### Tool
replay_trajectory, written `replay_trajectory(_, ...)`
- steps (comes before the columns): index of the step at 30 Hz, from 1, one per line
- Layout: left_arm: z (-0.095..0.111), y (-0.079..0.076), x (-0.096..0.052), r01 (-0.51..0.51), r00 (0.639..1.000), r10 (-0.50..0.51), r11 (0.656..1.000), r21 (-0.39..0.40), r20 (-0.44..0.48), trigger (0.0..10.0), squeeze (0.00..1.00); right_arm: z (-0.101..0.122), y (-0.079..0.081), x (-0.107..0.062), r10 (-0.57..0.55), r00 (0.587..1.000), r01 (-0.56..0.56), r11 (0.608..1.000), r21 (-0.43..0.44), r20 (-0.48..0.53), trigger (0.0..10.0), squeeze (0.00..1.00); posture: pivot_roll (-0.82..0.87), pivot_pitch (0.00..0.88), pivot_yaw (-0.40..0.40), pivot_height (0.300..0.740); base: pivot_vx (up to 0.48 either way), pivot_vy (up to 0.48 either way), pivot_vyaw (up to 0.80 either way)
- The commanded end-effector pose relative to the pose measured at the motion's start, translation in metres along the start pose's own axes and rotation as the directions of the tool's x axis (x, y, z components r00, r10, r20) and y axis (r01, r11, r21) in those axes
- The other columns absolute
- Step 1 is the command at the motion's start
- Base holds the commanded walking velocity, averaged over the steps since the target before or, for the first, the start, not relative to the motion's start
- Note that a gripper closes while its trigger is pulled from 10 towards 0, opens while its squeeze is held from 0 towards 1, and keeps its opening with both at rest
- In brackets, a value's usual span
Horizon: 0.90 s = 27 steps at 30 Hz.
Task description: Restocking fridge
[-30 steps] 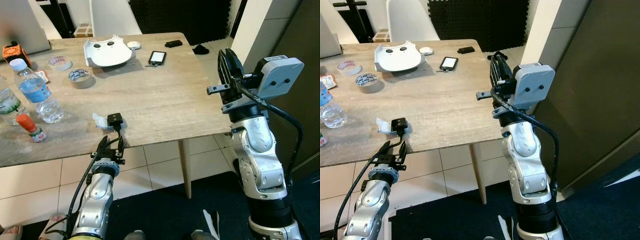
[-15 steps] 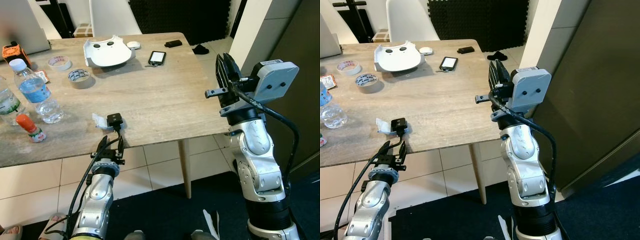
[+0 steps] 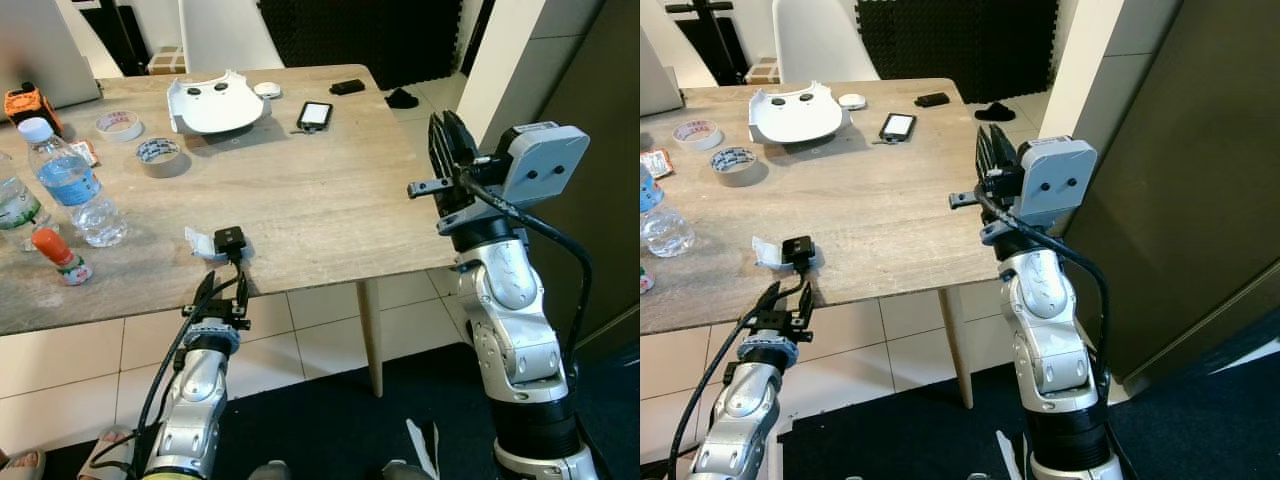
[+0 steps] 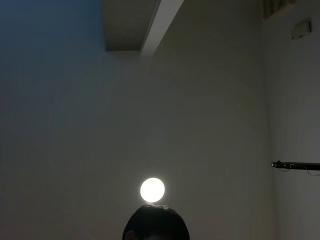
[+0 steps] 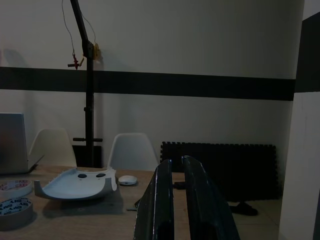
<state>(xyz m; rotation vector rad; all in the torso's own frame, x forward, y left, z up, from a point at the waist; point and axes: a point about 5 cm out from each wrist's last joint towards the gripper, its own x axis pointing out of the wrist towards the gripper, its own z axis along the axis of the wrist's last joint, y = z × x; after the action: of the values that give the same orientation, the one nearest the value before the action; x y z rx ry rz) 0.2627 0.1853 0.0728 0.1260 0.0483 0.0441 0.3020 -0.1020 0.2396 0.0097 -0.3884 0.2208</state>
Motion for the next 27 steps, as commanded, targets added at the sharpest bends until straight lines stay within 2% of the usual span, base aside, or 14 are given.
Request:
replay_trajectory(1,-0.0387,-0.0035,-0.0146,0.011,0.981,-0.008,1.000,0.012,-0.193,10.0,0.00,-0.0034,0.0011,-0.0013,0.003,1.000,-0.003,1.000,-0.004,-0.010,10.0,0.00,0.03,0.095,-0.055,0.740,0.000,0.000,0.00)
replay_trajectory(27,-0.0365,-0.0022,-0.0107,0.002,0.984,0.001,1.000,0.015,-0.176,10.0,0.00,-0.0073,0.0007,-0.0021,0.001,1.000,-0.001,1.000,-0.008,-0.021,10.0,0.00,0.03,0.089,-0.052,0.740,0.000,0.000,0.00)
